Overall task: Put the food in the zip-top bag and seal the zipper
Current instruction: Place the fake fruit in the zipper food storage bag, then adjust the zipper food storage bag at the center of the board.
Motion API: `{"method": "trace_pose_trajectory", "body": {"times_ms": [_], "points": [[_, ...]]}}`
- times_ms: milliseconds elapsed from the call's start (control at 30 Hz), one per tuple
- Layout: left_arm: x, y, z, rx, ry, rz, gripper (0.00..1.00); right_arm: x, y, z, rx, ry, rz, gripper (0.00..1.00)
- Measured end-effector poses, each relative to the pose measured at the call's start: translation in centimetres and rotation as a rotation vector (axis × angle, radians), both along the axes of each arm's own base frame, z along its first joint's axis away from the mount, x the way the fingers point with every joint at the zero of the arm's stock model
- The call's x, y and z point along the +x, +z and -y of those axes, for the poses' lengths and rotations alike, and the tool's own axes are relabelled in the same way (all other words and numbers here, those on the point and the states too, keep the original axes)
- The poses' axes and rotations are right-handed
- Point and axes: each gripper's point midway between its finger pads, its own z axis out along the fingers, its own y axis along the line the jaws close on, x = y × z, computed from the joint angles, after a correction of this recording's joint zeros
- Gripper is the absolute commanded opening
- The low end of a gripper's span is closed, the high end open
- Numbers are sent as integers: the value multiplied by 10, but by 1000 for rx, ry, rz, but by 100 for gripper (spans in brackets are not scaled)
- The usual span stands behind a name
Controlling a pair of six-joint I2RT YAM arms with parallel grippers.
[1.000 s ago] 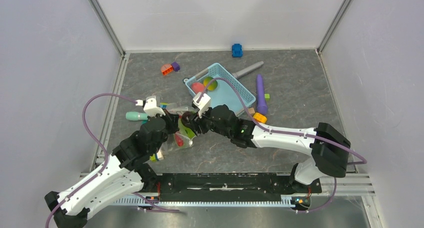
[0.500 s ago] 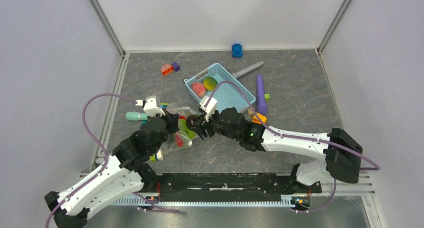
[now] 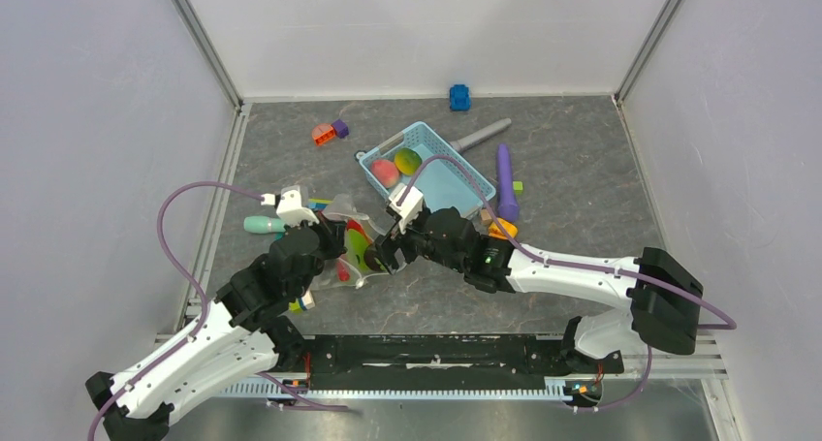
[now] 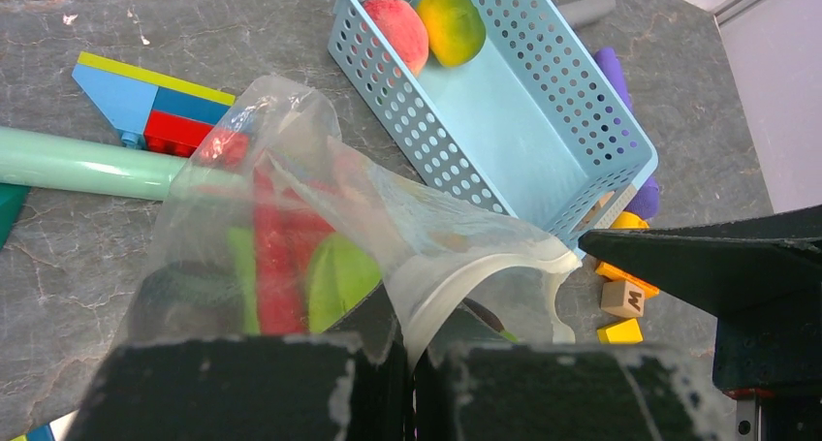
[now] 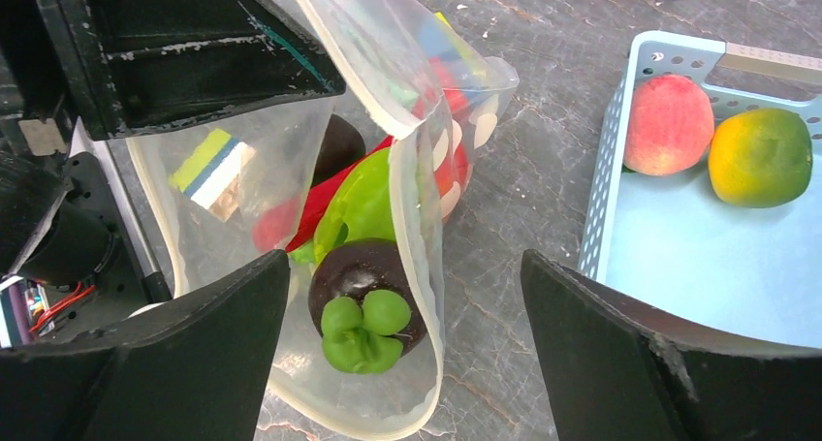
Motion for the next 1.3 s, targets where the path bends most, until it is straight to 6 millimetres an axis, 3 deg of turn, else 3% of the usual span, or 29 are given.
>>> {"method": "trace_pose_trajectory", "body": {"times_ms": [200,400,600,967,1300], "points": [[0,1,0,-3,0,3,3,7,2,5,-2,-48,13,98],[0,1,0,-3,0,3,3,16,10,33,19,-152,27,95],[0,1,0,-3,0,3,3,25,-19,57,0,-204,-58,87],[0,1,0,-3,0,3,3,3,-49,56,-32,-105,-149,82],[0,1,0,-2,0,2,3,-15,-58,68,-21,-47,-158,82]]}}
